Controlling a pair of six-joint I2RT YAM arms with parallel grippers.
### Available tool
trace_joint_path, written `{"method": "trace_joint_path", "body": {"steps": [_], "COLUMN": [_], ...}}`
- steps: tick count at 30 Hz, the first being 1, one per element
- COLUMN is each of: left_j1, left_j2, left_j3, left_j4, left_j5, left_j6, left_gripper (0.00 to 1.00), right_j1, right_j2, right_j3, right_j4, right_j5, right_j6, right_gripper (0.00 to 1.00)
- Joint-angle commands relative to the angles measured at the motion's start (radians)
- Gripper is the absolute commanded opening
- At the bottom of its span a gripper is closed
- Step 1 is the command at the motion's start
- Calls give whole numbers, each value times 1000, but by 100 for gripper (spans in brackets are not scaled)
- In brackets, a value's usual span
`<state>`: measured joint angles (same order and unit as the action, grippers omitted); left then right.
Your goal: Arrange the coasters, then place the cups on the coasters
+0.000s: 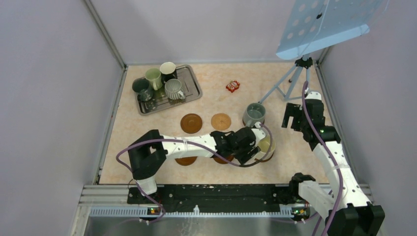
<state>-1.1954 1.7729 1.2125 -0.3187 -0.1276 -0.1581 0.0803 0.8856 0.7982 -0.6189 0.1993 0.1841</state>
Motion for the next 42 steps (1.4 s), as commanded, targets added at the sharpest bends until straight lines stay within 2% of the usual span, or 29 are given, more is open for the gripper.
{"method": "trace_joint_path", "body": {"steps": [1, 11, 13, 15, 16, 18, 21, 24, 28, 32, 34, 37, 42], "left_j1": [-19, -18, -10, 17, 38, 100, 267, 409, 563, 762, 827, 890, 918], "left_j2": [7, -12, -60, -162, -215, -301, -355, -351, -343, -211, -147, -112, -46], "left_j3": [45, 38, 8, -34, -55, -84, -38, 55, 123, 292, 343, 332, 310], "left_j4": [24, -5, -7, 4, 11, 22, -29, -125, -108, -245, -289, -265, -252], "left_j5": [11, -23, 1, 78, 132, 276, 471, 535, 469, 366, 287, 207, -14], "left_j6": [-9, -9, 21, 60, 80, 116, 135, 195, 203, 75, 4, -94, -200], "left_gripper": [74, 77, 83, 93, 98, 99, 99, 99, 99, 99, 99, 99, 99], "right_j1": [-10, -9, -8, -8, -9, -9, -9, -9, -9, -8, -9, -11, -11], "right_j2": [-13, -8, -8, -5, 0, 19, 64, 109, 156, 202, 238, 283, 340], "right_j3": [7, 13, 21, 37, 44, 64, 94, 118, 153, 177, 201, 222, 261], "right_j4": [16, 22, 25, 28, 31, 34, 48, 59, 69, 63, 41, 39, 54], "right_j5": [4, -7, -24, -53, -72, -96, -106, -146, -194, -194, -170, -161, -123], "right_j6": [-7, -23, -41, -70, -93, -136, -177, -220, -222, -177, -143, -150, -223], "right_gripper": [91, 91, 91, 92, 93, 94, 98, 99, 99, 98, 97, 95, 94]}}
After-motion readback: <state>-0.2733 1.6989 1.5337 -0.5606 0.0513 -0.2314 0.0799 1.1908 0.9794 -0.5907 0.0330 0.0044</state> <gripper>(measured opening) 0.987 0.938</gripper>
